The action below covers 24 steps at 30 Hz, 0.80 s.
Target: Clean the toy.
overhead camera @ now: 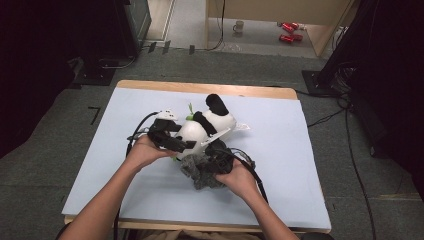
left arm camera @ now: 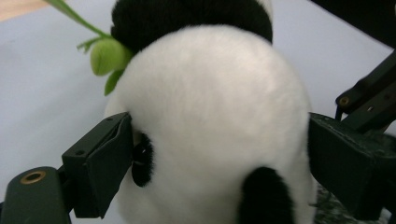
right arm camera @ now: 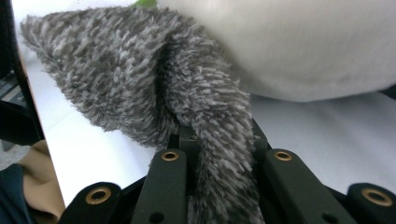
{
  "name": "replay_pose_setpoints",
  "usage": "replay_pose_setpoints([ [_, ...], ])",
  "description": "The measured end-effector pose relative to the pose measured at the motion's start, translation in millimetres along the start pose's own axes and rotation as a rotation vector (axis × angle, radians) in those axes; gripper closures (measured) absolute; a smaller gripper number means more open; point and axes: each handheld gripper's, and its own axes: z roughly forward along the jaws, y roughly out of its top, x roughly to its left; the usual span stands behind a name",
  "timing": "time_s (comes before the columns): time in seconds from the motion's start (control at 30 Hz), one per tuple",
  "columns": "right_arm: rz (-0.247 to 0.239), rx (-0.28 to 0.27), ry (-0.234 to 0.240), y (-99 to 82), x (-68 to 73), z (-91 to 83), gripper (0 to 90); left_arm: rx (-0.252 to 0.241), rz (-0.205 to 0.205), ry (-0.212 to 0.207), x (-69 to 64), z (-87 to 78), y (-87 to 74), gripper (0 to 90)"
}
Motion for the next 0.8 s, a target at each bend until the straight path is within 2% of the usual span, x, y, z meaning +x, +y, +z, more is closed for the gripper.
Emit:
replay_pose_setpoints([
  [0.17, 0.009, -0.03, 0.038, -4.2, -1.3, -14.8, 76.9, 0.01, 0.014, 0.01, 4.4, -5.7, -1.7, 35.3],
  [0.23, 0.023, -0.056, 0.051, -6.9, -5.3, -28.5, 76.7, 0.008, 0.042, 0.014, 3.9, -8.2, -1.4, 43.9],
  [0.33, 0.067, -0.093, 0.071, -10.7, -14.3, -45.5, 76.6, -0.01, 0.104, 0.014, 4.4, -11.6, -2.2, 52.3],
  [0.47, 0.114, -0.142, 0.052, -17.3, -28.5, -67.3, 76.5, -0.03, 0.184, 0.024, 8.1, -23.5, 3.2, 55.7],
  [0.6, 0.162, -0.184, 0.044, -24.8, -41.8, -84.4, 76.5, -0.046, 0.282, 0.048, 16.4, -44.4, 10.5, 56.1],
  [0.7, 0.207, -0.231, 0.052, -30.0, -52.3, -96.0, 76.6, -0.087, 0.368, 0.032, 22.3, -55.6, 8.8, 56.3],
  [0.8, 0.238, -0.261, 0.051, -32.5, -60.2, -102.8, 76.6, -0.113, 0.447, -0.005, 23.3, -57.0, 4.2, 56.4],
])
